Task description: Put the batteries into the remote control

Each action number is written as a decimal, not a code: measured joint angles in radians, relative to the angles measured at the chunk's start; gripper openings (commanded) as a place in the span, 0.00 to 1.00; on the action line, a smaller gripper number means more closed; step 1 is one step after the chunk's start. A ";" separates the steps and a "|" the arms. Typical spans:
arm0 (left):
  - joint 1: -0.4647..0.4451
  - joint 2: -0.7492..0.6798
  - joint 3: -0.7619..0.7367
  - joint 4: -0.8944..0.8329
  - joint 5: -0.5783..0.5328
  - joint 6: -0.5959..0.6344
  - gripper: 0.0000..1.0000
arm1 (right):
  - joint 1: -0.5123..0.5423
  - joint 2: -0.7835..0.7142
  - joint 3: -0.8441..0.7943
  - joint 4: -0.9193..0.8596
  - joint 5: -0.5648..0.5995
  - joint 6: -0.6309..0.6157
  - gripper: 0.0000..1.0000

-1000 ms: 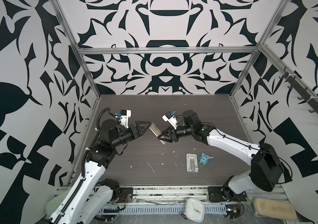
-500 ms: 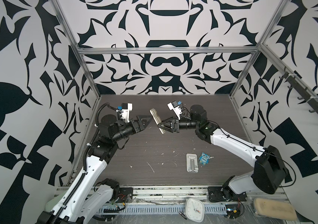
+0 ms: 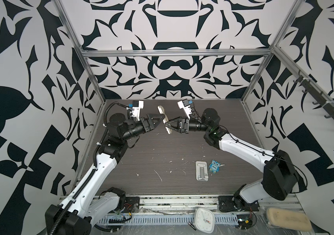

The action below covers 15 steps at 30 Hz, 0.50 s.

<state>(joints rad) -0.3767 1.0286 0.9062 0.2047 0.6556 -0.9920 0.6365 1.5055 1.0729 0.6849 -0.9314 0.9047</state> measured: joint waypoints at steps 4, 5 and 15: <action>-0.023 0.036 0.003 0.044 0.002 -0.013 0.86 | 0.000 0.017 0.003 0.040 0.000 0.034 0.03; -0.027 0.045 0.006 0.053 0.001 -0.014 0.84 | 0.000 0.019 0.004 0.046 0.000 0.039 0.03; -0.042 0.079 0.017 0.099 -0.008 -0.011 0.52 | -0.002 0.027 0.007 0.066 -0.003 0.085 0.02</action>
<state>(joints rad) -0.4187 1.1080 0.9234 0.3038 0.6476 -1.0027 0.6342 1.5330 1.0798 0.7513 -0.9340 0.9894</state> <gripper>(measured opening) 0.577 0.523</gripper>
